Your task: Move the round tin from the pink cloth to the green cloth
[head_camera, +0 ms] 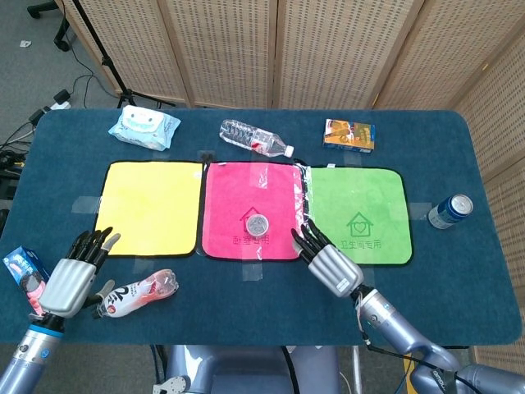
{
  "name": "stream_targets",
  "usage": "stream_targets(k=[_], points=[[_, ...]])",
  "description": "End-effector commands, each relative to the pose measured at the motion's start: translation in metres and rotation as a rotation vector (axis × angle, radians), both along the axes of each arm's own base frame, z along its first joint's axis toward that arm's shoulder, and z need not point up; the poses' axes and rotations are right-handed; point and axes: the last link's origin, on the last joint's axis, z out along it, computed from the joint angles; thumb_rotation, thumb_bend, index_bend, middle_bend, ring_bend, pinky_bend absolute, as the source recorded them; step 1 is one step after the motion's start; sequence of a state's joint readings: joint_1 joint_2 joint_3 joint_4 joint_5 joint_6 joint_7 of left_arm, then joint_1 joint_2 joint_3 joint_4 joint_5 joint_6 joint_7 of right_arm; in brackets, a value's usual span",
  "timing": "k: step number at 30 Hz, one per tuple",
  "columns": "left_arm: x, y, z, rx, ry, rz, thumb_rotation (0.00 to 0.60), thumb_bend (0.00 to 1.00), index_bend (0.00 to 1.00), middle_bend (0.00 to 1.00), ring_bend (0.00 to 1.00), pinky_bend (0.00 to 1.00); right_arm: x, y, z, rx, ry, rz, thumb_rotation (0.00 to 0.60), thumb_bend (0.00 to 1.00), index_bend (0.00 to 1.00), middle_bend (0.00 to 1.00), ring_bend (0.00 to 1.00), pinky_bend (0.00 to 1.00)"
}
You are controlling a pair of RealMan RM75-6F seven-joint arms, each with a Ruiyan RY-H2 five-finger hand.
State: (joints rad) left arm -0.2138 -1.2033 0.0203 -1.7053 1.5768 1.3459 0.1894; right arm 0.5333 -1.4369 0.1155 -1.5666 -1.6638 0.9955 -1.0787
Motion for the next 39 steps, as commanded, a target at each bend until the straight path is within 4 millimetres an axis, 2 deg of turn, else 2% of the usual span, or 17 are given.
stream_targets(k=[1,6,9,16,39], points=[[0.0,0.0,0.0,-0.001,-0.002,0.0,0.6,0.33,0.0,0.0,0.0,0.0,0.0,-0.001,-0.008,0.012,0.01,-0.001,0.6,0.75,0.08,0.0,0.0,0.03],[0.0,0.001,0.0,-0.007,-0.004,-0.003,0.6,0.33,0.0,0.0,0.0,0.0,-0.002,-0.001,-0.023,0.03,0.041,0.01,0.6,0.82,0.08,0.0,0.0,0.03],[0.001,0.0,-0.002,-0.013,-0.005,-0.007,0.6,0.33,0.0,0.0,0.0,0.0,0.004,-0.003,-0.036,0.046,0.076,0.035,0.6,0.83,0.09,0.0,0.0,0.03],[0.001,0.0,-0.002,-0.02,-0.011,-0.008,0.6,0.33,0.0,0.0,0.0,0.0,0.016,-0.006,-0.051,0.048,0.093,0.057,0.6,0.83,0.12,0.01,0.0,0.03],[0.002,0.0,0.003,-0.018,-0.038,-0.007,0.6,0.33,0.0,0.0,0.0,0.01,0.06,-0.018,-0.064,0.03,0.063,0.086,0.6,0.78,0.13,0.03,0.0,0.03]])
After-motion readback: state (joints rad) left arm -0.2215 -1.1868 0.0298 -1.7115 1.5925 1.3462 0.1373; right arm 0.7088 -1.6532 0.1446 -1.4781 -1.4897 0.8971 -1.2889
